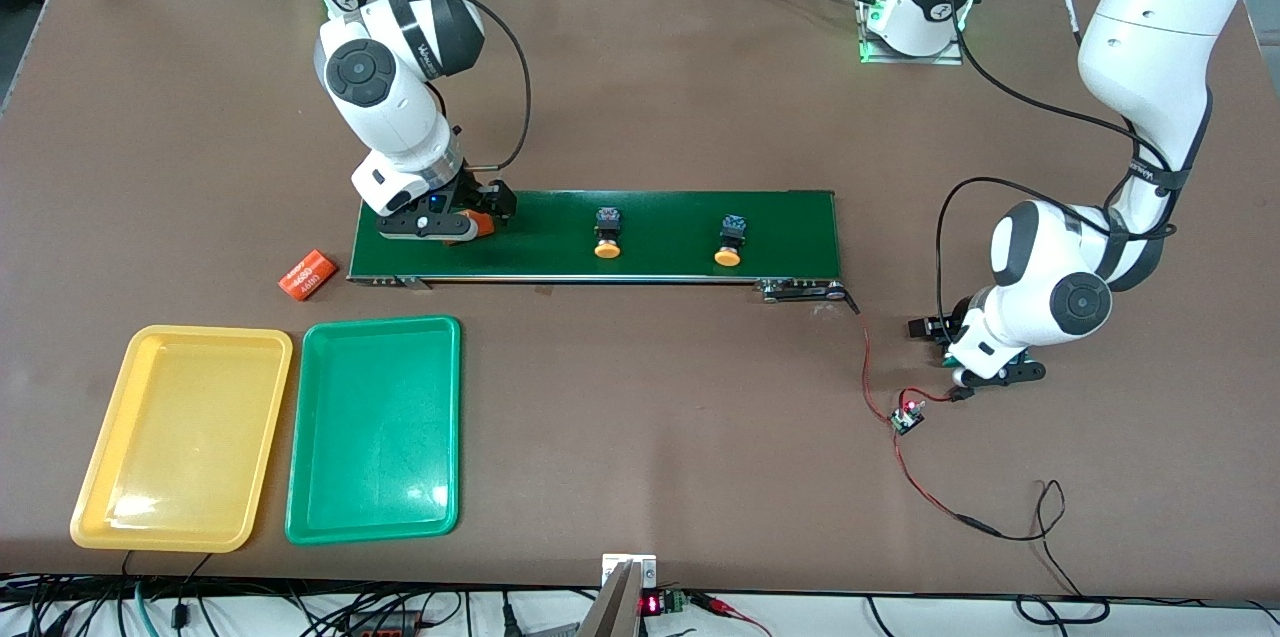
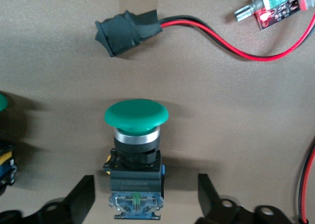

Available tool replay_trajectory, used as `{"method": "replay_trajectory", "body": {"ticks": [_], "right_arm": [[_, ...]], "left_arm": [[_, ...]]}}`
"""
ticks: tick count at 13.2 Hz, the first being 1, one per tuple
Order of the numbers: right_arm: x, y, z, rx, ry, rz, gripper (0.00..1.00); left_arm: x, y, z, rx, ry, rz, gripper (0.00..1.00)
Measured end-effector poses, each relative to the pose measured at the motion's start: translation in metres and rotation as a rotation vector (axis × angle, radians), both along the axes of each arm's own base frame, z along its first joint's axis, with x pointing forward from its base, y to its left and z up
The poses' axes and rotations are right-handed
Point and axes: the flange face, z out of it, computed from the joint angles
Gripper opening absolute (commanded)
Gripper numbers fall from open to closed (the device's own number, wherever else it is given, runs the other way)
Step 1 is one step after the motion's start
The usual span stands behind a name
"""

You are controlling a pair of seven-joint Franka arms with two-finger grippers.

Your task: Sort buttons by color to trays

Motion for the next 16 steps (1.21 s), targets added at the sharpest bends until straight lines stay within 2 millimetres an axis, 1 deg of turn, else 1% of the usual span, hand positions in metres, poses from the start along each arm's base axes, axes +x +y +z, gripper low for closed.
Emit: {"method": "replay_trajectory", "body": {"ticks": [1,4,6,8,9,10,12,13,14,15,16], "right_arm": [[-0.002,0.004,0.000,0.001,0.000,0.007,1.00],[-0.007,0.015,-0.001,0.007,-0.007,0.005,1.00],[-0.008,0.019,-0.007,0.005,-0.006,0.001,1.00],[-0.011,0.026,-0.015,-0.001,0.002,0.013,1.00],[-0.012,0.032,-0.019,-0.004,0.006,0.015,1.00],[-0.012,0.039,-0.023,-0.005,0.008,0.005,1.00],[-0.005,0.055,-0.022,0.002,-0.004,-0.009,1.00],[-0.002,0.063,-0.020,0.007,-0.011,-0.018,1.00],[0.000,0.069,-0.019,0.011,-0.015,-0.029,1.00],[0.000,0.074,-0.019,0.012,-0.017,-0.031,1.00],[-0.001,0.081,-0.021,0.012,-0.016,-0.022,1.00]], "left_arm": [[0.002,0.000,0.002,0.000,-0.005,-0.001,0.29],[0.007,-0.001,0.013,0.003,0.010,-0.007,0.18],[0.011,-0.003,0.024,0.007,0.034,-0.013,0.17],[0.013,-0.015,0.041,0.015,0.063,-0.036,0.18],[0.011,-0.028,0.052,0.019,0.086,-0.058,0.18],[0.008,-0.046,0.068,0.019,0.112,-0.089,0.17],[-0.002,-0.095,0.108,0.015,0.160,-0.144,0.18],[-0.010,-0.120,0.128,0.000,0.175,-0.147,0.17],[-0.020,-0.143,0.143,-0.026,0.191,-0.153,0.16],[-0.030,-0.166,0.152,-0.051,0.205,-0.171,0.16],[-0.039,-0.186,0.155,-0.065,0.212,-0.189,0.16]]}}
